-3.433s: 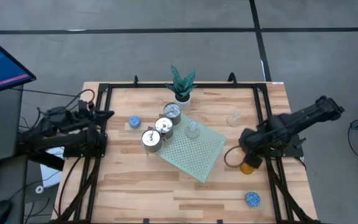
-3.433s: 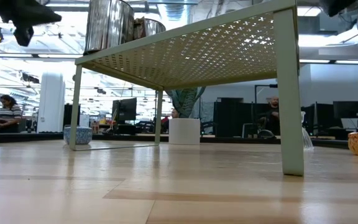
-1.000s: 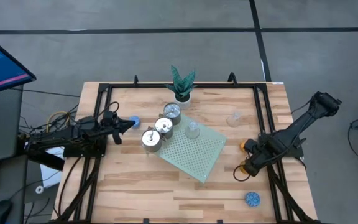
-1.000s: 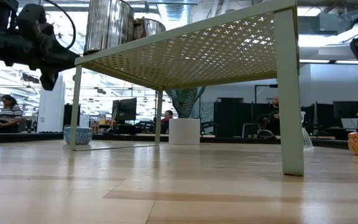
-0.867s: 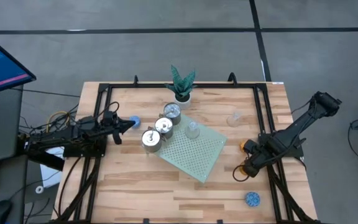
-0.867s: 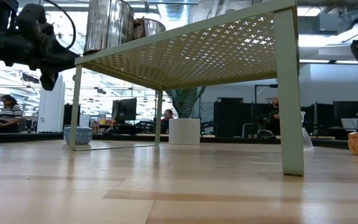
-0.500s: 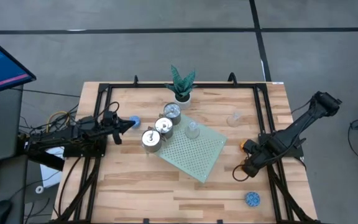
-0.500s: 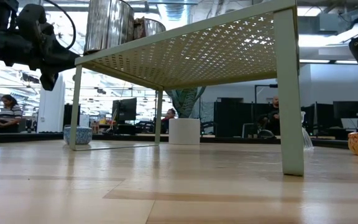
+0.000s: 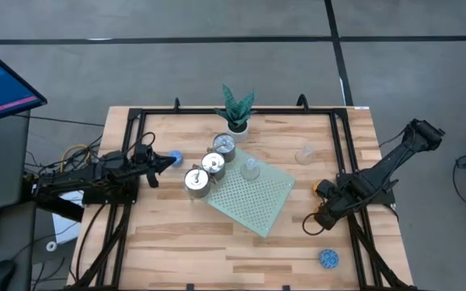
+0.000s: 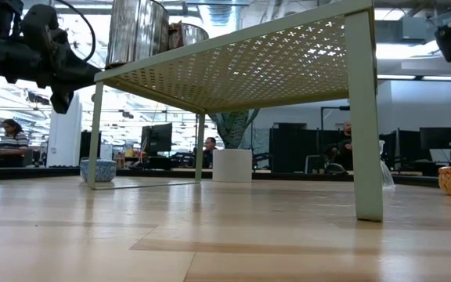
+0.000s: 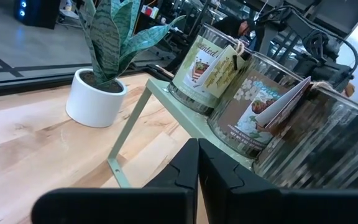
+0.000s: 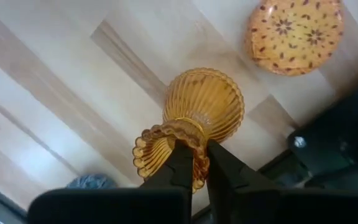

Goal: Pick & Place candle stick holders
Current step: Put the yellow candle holder on the shelf

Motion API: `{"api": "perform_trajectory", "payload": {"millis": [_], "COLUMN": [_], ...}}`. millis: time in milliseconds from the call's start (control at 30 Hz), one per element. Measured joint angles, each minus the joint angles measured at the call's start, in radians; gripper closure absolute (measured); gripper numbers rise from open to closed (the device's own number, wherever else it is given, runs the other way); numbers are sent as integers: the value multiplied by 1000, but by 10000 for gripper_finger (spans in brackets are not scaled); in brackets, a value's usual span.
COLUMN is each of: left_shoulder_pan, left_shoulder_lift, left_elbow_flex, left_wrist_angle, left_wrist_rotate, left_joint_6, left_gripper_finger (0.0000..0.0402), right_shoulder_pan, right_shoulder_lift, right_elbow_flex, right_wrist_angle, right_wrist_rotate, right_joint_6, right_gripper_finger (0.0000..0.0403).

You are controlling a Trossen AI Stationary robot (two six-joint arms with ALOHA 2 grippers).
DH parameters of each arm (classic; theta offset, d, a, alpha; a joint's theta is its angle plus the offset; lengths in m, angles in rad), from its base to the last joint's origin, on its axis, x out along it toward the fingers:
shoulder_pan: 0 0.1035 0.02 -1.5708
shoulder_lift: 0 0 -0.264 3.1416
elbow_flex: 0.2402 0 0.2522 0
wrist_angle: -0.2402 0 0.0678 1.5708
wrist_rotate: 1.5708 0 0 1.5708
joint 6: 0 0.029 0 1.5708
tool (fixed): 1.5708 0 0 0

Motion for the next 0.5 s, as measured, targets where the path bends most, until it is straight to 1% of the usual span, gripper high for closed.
{"api": "perform_trajectory", "payload": {"millis": [267,500], "left_shoulder_pan": [0,0], "left_shoulder_lift": [0,0], "left_elbow_flex": [0,0], "left_wrist_angle": [2,6], "left_wrist_rotate": [0,0], "left_joint_6": [0,0], "left_gripper_finger": [394,394], "right_shoulder_pan": [-10,-67], "right_shoulder_lift": [0,-1], "right_elbow_flex": [155,386], "right_wrist_angle": [-120,-182], "right_wrist_rotate": [13,95], "right_joint_6": [11,15], "right_gripper_finger": [394,394]}}
